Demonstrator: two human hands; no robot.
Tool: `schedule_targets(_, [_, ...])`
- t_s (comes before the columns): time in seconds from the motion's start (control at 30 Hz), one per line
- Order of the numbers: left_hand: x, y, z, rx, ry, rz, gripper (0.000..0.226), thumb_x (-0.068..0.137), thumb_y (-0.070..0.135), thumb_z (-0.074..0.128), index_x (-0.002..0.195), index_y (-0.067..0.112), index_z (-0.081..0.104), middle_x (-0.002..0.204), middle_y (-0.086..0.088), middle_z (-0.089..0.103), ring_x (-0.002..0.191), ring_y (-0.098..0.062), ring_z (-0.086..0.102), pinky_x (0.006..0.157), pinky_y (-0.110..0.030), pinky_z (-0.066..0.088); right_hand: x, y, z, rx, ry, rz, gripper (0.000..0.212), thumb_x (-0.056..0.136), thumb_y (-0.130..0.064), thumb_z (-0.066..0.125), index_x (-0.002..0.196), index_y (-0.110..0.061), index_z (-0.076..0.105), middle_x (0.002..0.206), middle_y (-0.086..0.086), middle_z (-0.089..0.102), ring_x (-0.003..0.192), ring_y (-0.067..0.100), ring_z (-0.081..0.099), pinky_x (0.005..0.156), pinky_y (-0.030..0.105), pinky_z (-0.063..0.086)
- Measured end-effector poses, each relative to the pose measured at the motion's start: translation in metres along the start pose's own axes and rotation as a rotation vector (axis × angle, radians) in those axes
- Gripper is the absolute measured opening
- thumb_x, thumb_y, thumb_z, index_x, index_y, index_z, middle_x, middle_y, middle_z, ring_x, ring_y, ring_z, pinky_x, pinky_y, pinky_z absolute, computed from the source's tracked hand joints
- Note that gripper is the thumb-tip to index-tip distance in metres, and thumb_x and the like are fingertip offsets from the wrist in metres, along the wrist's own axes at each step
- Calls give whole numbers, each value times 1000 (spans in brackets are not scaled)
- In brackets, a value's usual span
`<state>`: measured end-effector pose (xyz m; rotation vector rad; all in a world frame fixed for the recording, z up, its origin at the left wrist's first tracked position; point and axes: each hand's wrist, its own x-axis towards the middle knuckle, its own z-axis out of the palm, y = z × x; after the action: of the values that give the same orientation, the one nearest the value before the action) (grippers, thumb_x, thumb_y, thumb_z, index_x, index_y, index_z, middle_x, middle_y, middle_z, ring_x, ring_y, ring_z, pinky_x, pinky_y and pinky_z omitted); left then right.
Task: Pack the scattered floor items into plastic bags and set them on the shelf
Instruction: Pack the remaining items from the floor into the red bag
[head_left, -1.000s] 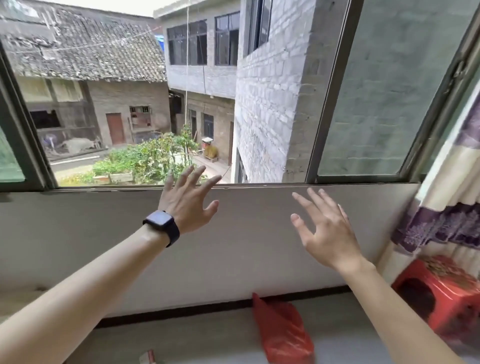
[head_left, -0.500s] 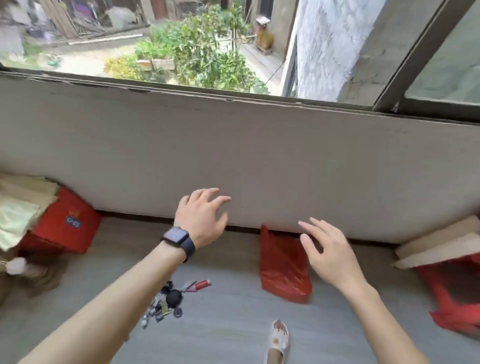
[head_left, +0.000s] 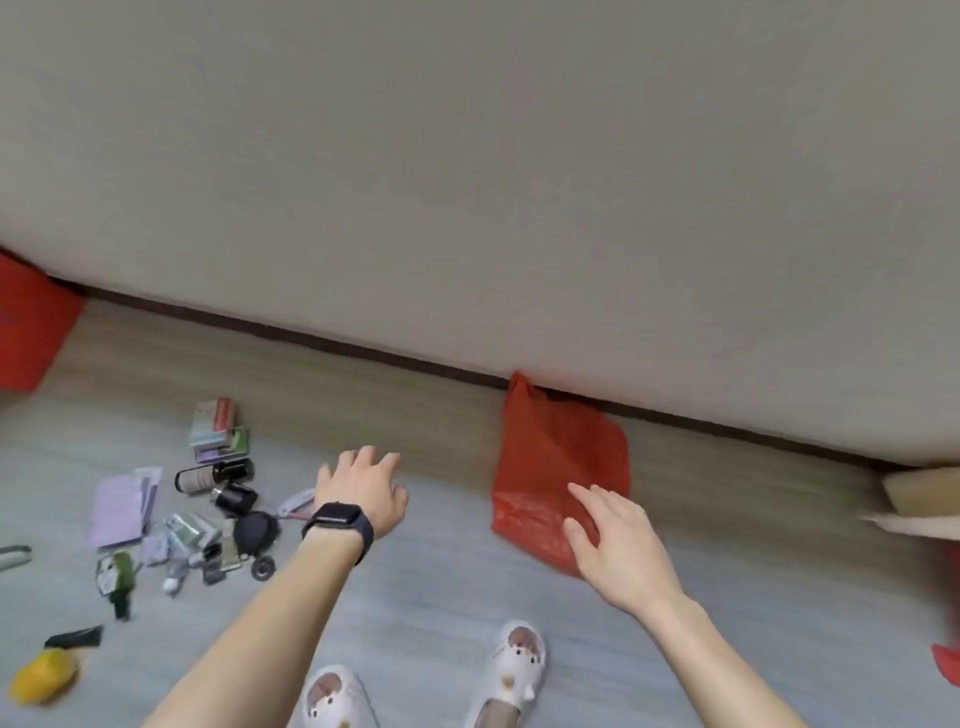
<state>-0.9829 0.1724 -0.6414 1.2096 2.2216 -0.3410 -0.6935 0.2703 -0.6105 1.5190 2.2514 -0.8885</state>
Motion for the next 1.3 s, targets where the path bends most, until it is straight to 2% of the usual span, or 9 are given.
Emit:
schedule_targets(0.2, [89, 22, 179, 42, -130, 133, 58, 95, 47, 41, 150, 36, 25, 158, -5, 21, 145, -28, 17, 114, -52, 19, 100, 71, 129, -125, -45, 61, 69, 97, -53, 43, 157, -34, 15, 164, 6, 16, 150, 28, 12, 122, 38, 16])
schedule_targets(0.4, [146, 12, 328, 120, -159, 288, 63, 96, 54, 35, 153, 40, 12, 163, -1, -2, 149, -28, -2, 118, -57, 5, 176, 129, 238, -112, 171, 302, 102, 82, -71, 54, 156, -34, -7, 166, 6, -2, 151, 34, -1, 119, 56, 6])
schedule_targets(0.5, [171, -11, 386, 185, -107, 395, 66, 94, 60, 29, 152, 43, 4, 163, 1, -11, 149, -26, -8, 116, -58, 4, 206, 144, 277, -32, 218, 386, 114, 75, -74, 60, 154, -36, -13, 163, 7, 18, 151, 33, 4, 116, 64, 5])
schedule_targets(0.6, [187, -39, 427, 177, -7, 511, 71, 92, 64, 27, 151, 46, -6, 161, 4, -20, 150, -26, -10, 115, -59, 4, 220, 133, 317, -53, 276, 323, 111, 74, -69, 65, 156, -31, 1, 141, 9, 48, 138, 34, 30, 112, 63, 20])
schedule_targets(0.77, [193, -53, 427, -128, 106, 580, 69, 89, 68, 32, 152, 44, 16, 162, 7, 16, 148, -19, 15, 118, -53, 11, 214, 78, 395, -56, 245, 132, 98, 75, -66, 65, 153, -24, 22, 136, 2, 48, 127, 28, 42, 102, 48, 35])
schedule_targets(0.83, [196, -60, 403, -378, 101, 485, 77, 85, 71, 40, 152, 42, 15, 156, 2, 32, 143, -20, 30, 116, -44, 25, 203, 48, 429, -122, 163, 40, 90, 74, -68, 61, 148, -27, 31, 135, 0, 47, 124, 28, 44, 97, 47, 38])
schedule_targets(0.97, [189, -83, 356, -694, 61, 308, 99, 75, 66, 66, 151, 42, 7, 151, -5, 36, 135, -24, 41, 107, -36, 38, 171, 6, 479, -285, 87, -117, 69, 73, -67, 56, 130, -29, 49, 135, -1, 48, 118, 28, 48, 90, 45, 41])
schedule_targets(1.13, [143, -138, 362, -398, -62, 295, 85, 83, 46, 67, 149, 51, 13, 124, -4, 61, 111, -24, 60, 90, -34, 49, 131, -25, 494, -295, -129, -218, 75, 80, -66, 59, 144, -38, 34, 146, -2, 35, 131, 27, 37, 100, 45, 41])
schedule_targets(1.3, [64, -161, 423, -334, -220, 195, 66, 93, 42, 51, 149, 51, 17, 118, -9, 54, 111, -30, 58, 94, -34, 45, 84, -10, 490, -428, -475, -323, 87, 85, -44, 58, 155, -39, 7, 158, -1, 25, 139, 30, 35, 113, 43, 36])
